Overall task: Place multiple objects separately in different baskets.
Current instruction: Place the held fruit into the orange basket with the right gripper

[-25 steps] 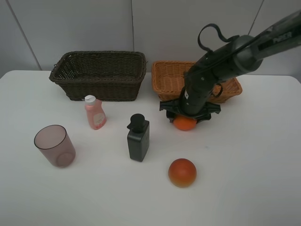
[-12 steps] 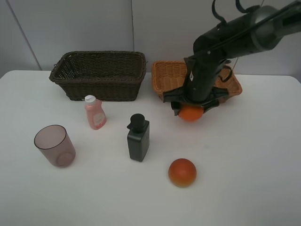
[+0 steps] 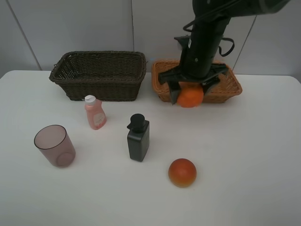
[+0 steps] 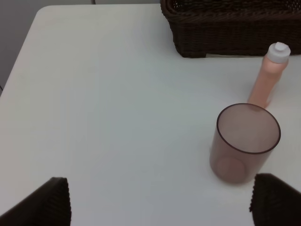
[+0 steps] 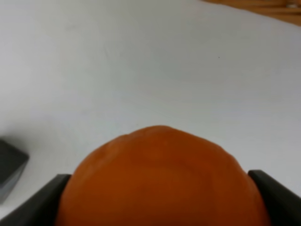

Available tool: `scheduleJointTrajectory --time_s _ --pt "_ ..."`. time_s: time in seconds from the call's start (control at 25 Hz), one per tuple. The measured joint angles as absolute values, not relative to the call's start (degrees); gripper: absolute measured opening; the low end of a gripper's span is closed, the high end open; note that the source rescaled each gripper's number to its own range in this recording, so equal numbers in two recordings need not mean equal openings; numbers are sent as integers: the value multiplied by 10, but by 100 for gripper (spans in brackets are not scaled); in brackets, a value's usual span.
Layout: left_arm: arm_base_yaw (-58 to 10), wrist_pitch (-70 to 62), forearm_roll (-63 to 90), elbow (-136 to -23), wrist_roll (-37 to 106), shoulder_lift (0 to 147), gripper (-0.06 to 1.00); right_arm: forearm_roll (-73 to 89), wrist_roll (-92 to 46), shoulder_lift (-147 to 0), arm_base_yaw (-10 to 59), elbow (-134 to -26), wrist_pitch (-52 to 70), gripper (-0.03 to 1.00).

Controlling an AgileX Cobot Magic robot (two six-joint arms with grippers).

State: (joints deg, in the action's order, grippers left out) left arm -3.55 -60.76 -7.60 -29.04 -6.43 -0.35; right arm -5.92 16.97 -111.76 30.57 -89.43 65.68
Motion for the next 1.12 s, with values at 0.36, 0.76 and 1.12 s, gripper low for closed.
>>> scheduleJointTrajectory --time_s 0.36,0.76,1.12 --pt "-36 -608 -76 -290 -64 -4 98 -64 141 -1154 274 -1039 686 38" --pt "-36 -608 -76 -290 -64 -4 98 -67 138 -1257 246 -1143 585 38" --pt "-36 -608 -76 -290 -64 -4 98 -80 138 -1327 219 -1144 500 38"
